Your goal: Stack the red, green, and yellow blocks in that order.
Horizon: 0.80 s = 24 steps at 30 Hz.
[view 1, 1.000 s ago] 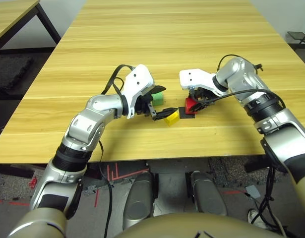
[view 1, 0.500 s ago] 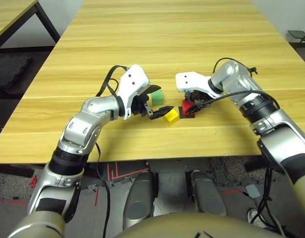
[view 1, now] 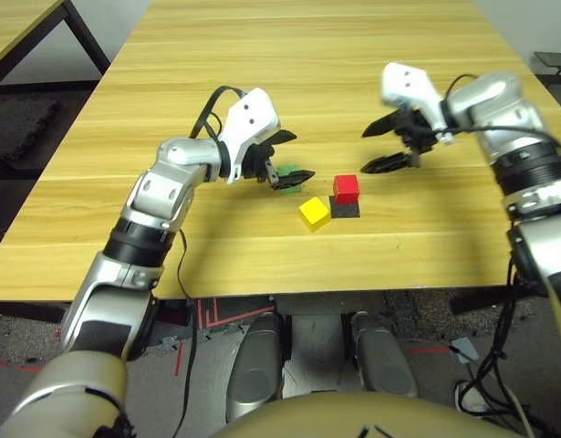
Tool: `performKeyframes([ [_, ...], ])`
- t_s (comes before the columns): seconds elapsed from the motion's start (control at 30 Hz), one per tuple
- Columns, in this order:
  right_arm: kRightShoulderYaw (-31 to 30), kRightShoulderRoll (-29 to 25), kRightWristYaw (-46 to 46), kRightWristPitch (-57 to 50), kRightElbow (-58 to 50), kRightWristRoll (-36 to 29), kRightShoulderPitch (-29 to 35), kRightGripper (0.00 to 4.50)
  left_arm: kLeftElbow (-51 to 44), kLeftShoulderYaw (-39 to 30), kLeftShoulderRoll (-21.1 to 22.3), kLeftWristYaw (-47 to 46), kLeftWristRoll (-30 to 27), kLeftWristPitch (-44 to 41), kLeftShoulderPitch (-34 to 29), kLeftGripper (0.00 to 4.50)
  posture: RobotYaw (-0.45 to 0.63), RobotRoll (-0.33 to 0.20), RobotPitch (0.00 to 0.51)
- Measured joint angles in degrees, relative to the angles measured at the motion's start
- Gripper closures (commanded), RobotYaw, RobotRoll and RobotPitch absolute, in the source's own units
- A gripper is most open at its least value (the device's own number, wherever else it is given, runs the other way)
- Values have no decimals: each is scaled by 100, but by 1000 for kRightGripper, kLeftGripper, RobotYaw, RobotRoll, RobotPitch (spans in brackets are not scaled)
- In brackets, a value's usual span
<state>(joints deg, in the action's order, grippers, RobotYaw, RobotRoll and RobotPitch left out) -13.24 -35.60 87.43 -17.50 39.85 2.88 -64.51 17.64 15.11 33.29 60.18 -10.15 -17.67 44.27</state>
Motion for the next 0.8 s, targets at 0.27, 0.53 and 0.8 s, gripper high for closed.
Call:
performKeyframes([
  [0.27,348,-505,79,-1217,-1435,-642,778,19,2297,383,-223,914,740,1335,747,0,194,-171,48],
  [0.53,499,-698,-280,-2023,-2530,-1097,1248,5,3525,396,-437,1108,1180,2031,973,196,171,-166,50],
  [0.8,501,-819,-554,-2122,-2616,-1313,1361,0,3708,181,-731,901,1245,2053,1083,2495,186,-161,52],
])
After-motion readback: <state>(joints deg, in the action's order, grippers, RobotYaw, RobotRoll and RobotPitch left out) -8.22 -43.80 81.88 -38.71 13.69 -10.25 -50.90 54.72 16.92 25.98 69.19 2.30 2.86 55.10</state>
